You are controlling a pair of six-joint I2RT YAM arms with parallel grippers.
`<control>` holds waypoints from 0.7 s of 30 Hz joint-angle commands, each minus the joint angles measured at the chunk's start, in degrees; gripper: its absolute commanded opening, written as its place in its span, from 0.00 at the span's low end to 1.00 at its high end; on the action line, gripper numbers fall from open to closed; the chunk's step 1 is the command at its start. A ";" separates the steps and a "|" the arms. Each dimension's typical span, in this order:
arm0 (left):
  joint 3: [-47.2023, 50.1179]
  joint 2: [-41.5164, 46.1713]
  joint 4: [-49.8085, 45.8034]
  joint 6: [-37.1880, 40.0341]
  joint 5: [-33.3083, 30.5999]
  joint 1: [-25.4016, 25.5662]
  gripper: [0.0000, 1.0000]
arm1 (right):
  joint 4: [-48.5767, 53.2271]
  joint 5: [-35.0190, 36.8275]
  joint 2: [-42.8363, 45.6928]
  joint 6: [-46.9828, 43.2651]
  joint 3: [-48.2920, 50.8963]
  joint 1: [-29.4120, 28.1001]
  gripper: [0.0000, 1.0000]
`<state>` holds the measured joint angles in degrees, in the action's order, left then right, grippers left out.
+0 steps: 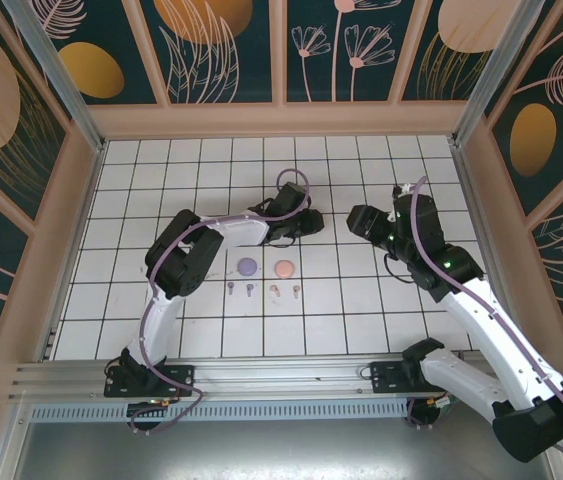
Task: Insert wireless bluetooth earbuds into charging case
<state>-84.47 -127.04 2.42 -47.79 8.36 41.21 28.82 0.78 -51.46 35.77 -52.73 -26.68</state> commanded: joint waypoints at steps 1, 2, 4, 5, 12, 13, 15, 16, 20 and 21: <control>-0.51 2.69 -5.93 3.27 -4.16 -0.34 0.45 | 0.23 -1.45 1.31 -0.86 -1.26 0.48 0.73; -0.50 3.16 -6.42 3.78 -4.99 -0.39 0.47 | 0.37 -1.57 1.28 -0.79 -1.23 0.48 0.75; -0.68 3.89 -7.15 4.68 -5.71 -0.47 0.49 | 0.92 -1.32 0.93 -0.61 -1.32 0.48 0.76; -0.89 4.16 -7.65 5.31 -6.08 -0.49 0.50 | 0.98 -1.28 0.71 -0.61 -1.32 0.46 0.76; -3.30 8.23 -9.36 11.18 -9.18 -1.04 0.51 | 2.47 -0.82 -1.11 0.53 -1.23 0.44 0.76; -3.14 9.11 -9.36 11.83 -9.53 -1.19 0.51 | 2.93 -0.83 -1.45 0.65 -1.28 0.45 0.76; -2.36 11.60 -8.86 13.00 -10.16 -1.23 0.51 | 3.61 -1.46 -1.95 0.94 -1.00 0.48 0.76; -1.82 12.76 -8.47 13.36 -10.43 -1.23 0.51 | 3.85 -1.76 -2.04 1.18 -0.72 0.40 0.76; 2.92 18.78 -5.57 14.13 -11.71 -1.25 0.52 | 4.48 -3.25 -2.08 1.15 0.79 0.30 0.76; 4.63 20.53 -4.71 14.13 -12.23 -1.23 0.52 | 4.57 -3.60 -2.11 0.83 0.96 0.31 0.76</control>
<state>-82.96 -111.26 -4.36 -35.88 -1.58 40.16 31.66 -1.15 -53.47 36.40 -52.71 -26.65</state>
